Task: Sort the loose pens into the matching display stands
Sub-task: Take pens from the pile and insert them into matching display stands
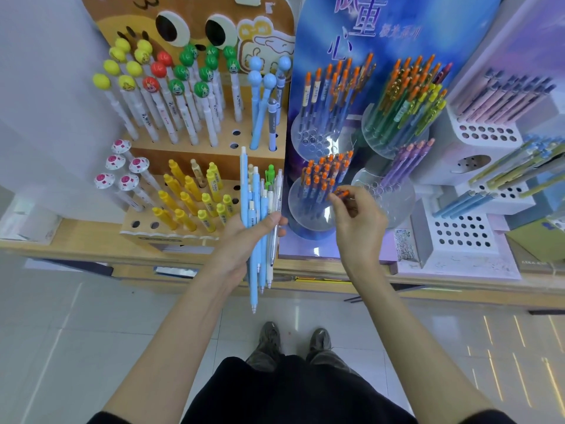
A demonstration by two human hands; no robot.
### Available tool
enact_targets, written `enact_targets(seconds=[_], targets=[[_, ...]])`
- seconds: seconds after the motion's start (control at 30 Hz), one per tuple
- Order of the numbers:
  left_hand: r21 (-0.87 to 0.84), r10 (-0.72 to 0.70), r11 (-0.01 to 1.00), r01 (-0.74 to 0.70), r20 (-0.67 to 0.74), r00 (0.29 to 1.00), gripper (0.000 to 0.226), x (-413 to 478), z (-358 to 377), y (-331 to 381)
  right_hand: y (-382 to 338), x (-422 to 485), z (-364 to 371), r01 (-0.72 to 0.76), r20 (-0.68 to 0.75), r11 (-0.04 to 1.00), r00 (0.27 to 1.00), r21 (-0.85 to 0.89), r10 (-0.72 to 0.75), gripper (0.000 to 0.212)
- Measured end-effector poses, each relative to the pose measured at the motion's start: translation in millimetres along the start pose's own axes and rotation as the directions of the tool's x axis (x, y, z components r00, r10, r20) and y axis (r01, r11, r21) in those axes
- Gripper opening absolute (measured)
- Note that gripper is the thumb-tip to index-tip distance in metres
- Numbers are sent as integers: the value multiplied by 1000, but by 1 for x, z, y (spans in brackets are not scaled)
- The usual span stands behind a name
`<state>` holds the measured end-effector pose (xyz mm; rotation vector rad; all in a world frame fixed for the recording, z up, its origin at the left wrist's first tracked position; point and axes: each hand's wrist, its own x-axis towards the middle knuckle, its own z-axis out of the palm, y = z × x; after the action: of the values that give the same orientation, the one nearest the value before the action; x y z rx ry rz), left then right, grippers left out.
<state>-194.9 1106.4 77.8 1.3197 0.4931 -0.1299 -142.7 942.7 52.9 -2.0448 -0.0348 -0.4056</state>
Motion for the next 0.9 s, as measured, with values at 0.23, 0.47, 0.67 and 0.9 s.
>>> enact_targets(seconds=[0.23,0.47,0.67,0.9], targets=[[2,-5,1000,5,31,1000,8,0,-3,-2,4,-6,8,161,17,983,987,-88,-161,12],[6,-5,1000,5,44,999,9,-1,-5,-2,1,10,30,335,37,909,941,-248,-337,15],[-6,-12,1000,12,43,999,10,-1,-8,0,12,-4,30,175,131,944,981,-280,-143,16],[10,-17,1000,16,48,999,11,1,-10,0,-3,-6,30,-22,147,970,987,-244,59,24]])
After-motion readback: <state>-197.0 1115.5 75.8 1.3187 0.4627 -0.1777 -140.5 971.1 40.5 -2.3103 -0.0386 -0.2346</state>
